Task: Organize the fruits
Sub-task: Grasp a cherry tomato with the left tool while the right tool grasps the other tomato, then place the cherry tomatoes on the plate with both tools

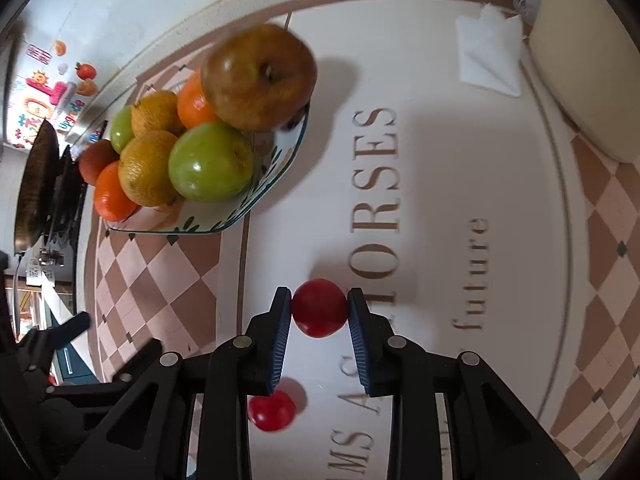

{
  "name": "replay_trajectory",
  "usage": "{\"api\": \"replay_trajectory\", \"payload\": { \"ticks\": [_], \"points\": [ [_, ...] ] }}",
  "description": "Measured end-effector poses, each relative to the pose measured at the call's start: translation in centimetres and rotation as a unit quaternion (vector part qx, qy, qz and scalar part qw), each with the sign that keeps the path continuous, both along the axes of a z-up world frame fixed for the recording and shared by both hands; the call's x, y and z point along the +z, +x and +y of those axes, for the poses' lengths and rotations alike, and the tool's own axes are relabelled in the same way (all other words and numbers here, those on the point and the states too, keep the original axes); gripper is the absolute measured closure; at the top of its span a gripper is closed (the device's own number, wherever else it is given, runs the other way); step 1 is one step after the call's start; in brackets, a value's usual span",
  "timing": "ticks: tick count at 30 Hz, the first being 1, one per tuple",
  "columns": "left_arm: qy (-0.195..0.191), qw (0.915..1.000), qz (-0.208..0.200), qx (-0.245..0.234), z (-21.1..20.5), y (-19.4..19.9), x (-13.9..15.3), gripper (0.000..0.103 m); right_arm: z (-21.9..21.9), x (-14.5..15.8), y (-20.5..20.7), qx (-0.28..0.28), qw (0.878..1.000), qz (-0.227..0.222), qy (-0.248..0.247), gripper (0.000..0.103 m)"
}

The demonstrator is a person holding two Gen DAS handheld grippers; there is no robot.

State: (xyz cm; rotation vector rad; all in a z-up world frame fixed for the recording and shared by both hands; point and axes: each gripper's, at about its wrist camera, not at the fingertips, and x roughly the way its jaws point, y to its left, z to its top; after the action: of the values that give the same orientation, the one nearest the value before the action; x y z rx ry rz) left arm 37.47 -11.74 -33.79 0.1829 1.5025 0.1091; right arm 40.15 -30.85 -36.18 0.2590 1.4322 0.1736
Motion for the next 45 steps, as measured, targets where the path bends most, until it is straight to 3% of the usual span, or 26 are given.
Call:
{"api": "replay_trajectory", "payload": {
  "ticks": [6,9,12,20,25,28,33,37,41,45],
  "points": [
    [-0.098,0.9936,0.04,-0.04,-4.2,-1.4,-0.4,0.001,-4.0,1.6,-3.5,-0.023,1.0,0.003,0.001,0.072],
    [-0.108,0.9906,0.044,-0.072,-6.5,-1.8,-0.8,0.009,-5.6,1.9,-4.9,-0.036,0.999,0.011,0.0,0.072],
    [-0.111,0.988,0.055,-0.092,-8.3,-1.9,-1.4,0.023,-6.4,1.7,-5.7,-0.049,0.999,0.016,0.0,0.072],
    [-0.094,0.9839,0.06,-0.139,-11.8,-2.7,-2.7,0.073,-7.2,2.2,-6.4,-0.058,0.998,0.007,0.002,0.072],
    [-0.099,0.9852,0.04,-0.134,-11.8,-2.4,-1.4,0.075,-6.8,3.7,-5.8,-0.049,0.999,-0.008,0.004,0.072],
    [-0.118,0.9873,0.022,-0.103,-10.0,-1.4,0.6,0.075,-5.7,4.5,-5.1,-0.039,0.999,-0.018,0.015,0.072],
    [-0.178,0.984,-0.007,0.005,-3.6,1.6,4.4,0.075,-2.4,5.0,-2.8,-0.014,0.998,-0.035,0.04,0.072],
    [-0.224,0.9696,-0.012,0.097,2.0,5.5,5.5,0.075,1.5,5.0,0.2,0.007,0.997,-0.048,0.068,0.072],
    [-0.268,0.9464,-0.001,0.18,6.1,7.6,4.6,0.075,5.0,5.0,2.5,0.027,0.995,-0.055,0.081,0.072],
    [-0.287,0.9316,0.005,0.223,8.0,7.8,3.7,0.075,7.7,4.0,4.2,0.045,0.995,-0.047,0.082,0.072]
  ]
}}
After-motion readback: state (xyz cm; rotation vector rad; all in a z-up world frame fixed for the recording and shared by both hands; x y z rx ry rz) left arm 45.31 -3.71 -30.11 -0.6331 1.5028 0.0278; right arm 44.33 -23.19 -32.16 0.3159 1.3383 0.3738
